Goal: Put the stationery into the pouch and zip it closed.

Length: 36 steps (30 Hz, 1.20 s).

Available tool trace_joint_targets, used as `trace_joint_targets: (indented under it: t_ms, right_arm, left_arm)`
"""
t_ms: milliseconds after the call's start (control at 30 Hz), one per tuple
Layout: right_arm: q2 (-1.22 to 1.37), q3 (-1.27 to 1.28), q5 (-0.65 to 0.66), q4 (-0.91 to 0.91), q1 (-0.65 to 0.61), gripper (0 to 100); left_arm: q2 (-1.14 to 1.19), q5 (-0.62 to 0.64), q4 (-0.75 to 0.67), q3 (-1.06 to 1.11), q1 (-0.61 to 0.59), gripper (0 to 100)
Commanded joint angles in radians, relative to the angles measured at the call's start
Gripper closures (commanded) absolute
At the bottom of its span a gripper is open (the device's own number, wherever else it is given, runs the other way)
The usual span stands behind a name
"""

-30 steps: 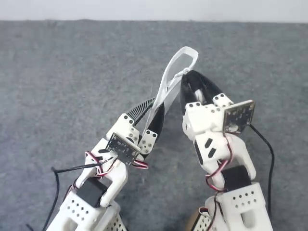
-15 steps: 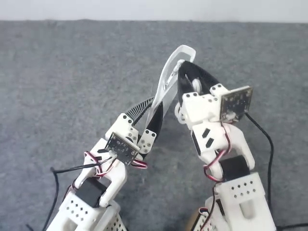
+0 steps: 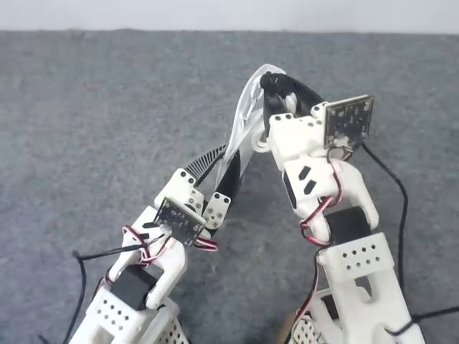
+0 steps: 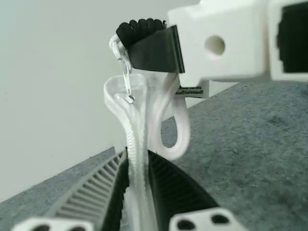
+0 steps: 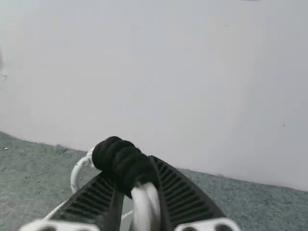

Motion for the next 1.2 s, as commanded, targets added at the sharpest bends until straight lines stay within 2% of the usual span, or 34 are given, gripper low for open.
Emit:
trace_joint_targets:
  t_ms: [0, 300, 400, 567, 667, 767, 1033, 1167]
  right_arm:
    - [0.031, -0.178, -0.011, -0.001, 0.065, 99.3]
    - [0.248, -0.334, -0.008, 0.002, 0.116, 99.3]
    - [0.265, -0.351, -0.008, 0.065, 0.136, 99.3]
    - [0.196, -0.397, -0.006, 0.289, 0.134, 98.4]
    - [0.12, -0.43, 0.009, 0.464, 0.134, 88.8]
    - [0.054, -0.451, 0.107, 0.661, 0.108, 80.8]
    - [-0.084, -0.451, 0.198, 1.01, -0.09, 86.6]
    - [-0.105, -0.451, 0.215, 1.139, -0.159, 84.1]
  left_arm:
    - [-0.003, -0.005, 0.037, -0.013, 0.002, 99]
    - [-0.003, -0.005, 0.038, -0.013, -0.003, 99]
    - [-0.003, -0.005, 0.038, -0.013, -0.003, 99]
    - [-0.003, -0.005, 0.038, -0.013, -0.002, 99]
    - [-0.003, -0.005, 0.038, -0.015, -0.003, 99]
    - [-0.003, -0.005, 0.038, -0.015, -0.003, 99]
    - [-0.003, -0.005, 0.038, -0.015, -0.005, 99]
    - [-0.003, -0.005, 0.038, -0.013, -0.006, 99]
